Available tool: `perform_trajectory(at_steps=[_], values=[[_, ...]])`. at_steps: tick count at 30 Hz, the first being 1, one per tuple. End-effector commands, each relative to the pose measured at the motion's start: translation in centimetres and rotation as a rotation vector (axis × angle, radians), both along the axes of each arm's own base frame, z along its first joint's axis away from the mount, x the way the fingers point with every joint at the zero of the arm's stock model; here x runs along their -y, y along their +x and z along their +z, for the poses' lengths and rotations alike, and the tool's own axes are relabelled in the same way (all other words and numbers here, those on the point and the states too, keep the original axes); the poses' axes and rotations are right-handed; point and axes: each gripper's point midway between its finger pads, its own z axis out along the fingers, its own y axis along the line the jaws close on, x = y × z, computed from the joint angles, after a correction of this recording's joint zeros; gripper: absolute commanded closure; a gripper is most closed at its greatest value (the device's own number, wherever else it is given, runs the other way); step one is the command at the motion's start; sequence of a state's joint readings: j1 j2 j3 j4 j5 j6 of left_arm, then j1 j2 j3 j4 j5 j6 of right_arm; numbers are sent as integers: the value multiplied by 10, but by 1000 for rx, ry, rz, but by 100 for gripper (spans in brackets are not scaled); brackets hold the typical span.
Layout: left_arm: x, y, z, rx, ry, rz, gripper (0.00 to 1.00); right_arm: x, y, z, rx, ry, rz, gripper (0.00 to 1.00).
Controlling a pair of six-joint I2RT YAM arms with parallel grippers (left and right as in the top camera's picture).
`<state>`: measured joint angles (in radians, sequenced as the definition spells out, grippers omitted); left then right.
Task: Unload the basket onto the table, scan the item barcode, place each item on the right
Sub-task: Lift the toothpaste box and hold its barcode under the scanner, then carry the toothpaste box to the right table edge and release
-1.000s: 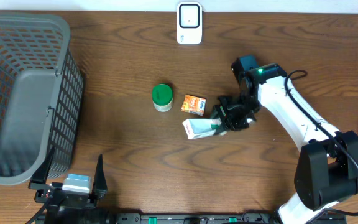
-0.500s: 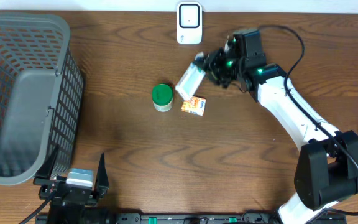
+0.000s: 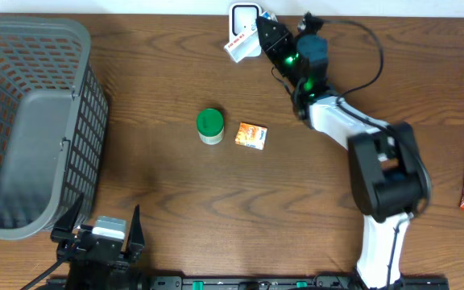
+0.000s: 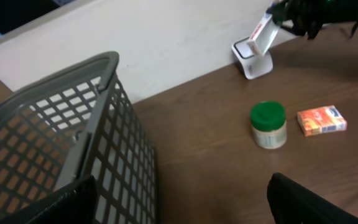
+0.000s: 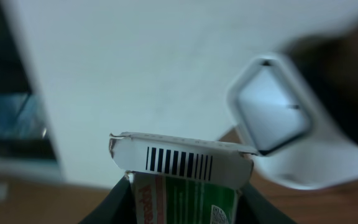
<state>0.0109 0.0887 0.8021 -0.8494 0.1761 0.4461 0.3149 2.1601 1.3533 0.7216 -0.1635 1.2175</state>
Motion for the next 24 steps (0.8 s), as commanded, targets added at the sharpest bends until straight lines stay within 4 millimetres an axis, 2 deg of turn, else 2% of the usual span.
perform_trajectory(at_steps=[1, 4, 8, 10, 11, 15, 21, 24], values=[[-1, -2, -1, -2, 7, 2, 13, 14, 34, -11, 13, 153, -122, 96], [-1, -2, -1, -2, 7, 2, 13, 6, 57, -13, 49, 166, -115, 98], [-1, -2, -2, -4, 7, 2, 13, -2, 84, -5, 116, 166, -114, 99], [-1, -2, -2, -6, 7, 2, 13, -1, 93, -6, 113, 147, -133, 99], [-1, -2, -3, -6, 7, 2, 13, 3, 101, -14, 71, 121, -158, 99], [-1, -2, -3, -6, 7, 2, 13, 12, 106, -25, 39, 36, -190, 97], [-1, -2, -3, -7, 7, 2, 13, 27, 111, -25, 49, 13, -197, 97], [-1, -2, -3, -7, 7, 2, 13, 27, 110, -22, 61, 18, -129, 99]])
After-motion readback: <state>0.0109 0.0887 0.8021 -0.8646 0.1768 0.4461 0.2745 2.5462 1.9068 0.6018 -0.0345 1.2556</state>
